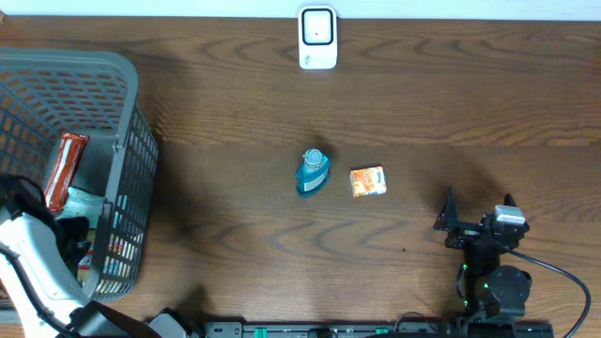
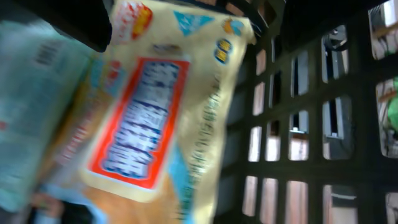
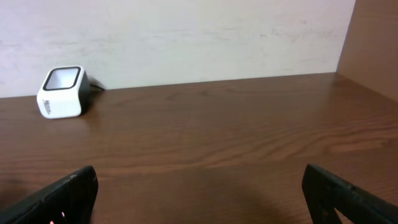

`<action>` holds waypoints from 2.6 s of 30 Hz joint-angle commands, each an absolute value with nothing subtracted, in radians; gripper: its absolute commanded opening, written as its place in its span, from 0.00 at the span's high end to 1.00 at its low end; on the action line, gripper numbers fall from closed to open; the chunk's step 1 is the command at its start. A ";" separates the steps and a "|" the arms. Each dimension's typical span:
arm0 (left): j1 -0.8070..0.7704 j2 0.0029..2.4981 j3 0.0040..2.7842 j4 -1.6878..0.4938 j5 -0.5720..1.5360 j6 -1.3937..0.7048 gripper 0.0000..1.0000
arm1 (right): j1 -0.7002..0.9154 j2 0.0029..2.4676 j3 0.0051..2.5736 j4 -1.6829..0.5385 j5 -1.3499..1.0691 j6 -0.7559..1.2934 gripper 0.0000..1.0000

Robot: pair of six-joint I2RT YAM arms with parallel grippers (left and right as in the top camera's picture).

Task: Scan the item barcode
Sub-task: 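Reach into the basket and grasp the printed snack bag, then lift the snack bag out and hold it near the scanner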

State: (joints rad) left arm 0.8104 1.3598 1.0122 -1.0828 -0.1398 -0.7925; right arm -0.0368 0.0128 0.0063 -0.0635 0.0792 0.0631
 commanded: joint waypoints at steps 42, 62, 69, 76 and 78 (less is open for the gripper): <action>0.881 1.273 1.028 -0.859 0.196 -0.791 0.92 | -0.032 0.011 0.006 -0.067 0.087 0.051 0.01; 0.717 0.864 1.151 -0.024 0.925 -1.176 0.92 | -0.032 0.011 0.006 -0.067 0.087 0.051 0.01; 0.279 0.870 1.150 0.061 0.823 -1.029 0.93 | -0.032 0.011 0.006 -0.067 0.087 0.051 0.01; -0.191 1.012 1.150 0.043 0.577 -0.821 0.93 | -0.032 0.011 0.006 -0.067 0.087 0.051 0.01; -0.305 1.081 1.150 0.043 0.499 -0.788 0.93 | -0.032 0.011 0.006 -0.067 0.087 0.051 0.01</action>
State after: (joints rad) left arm -0.1528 0.9977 1.1248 0.0338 0.6731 -0.9157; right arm -0.0368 0.0128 0.0063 -0.0639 0.0788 0.0628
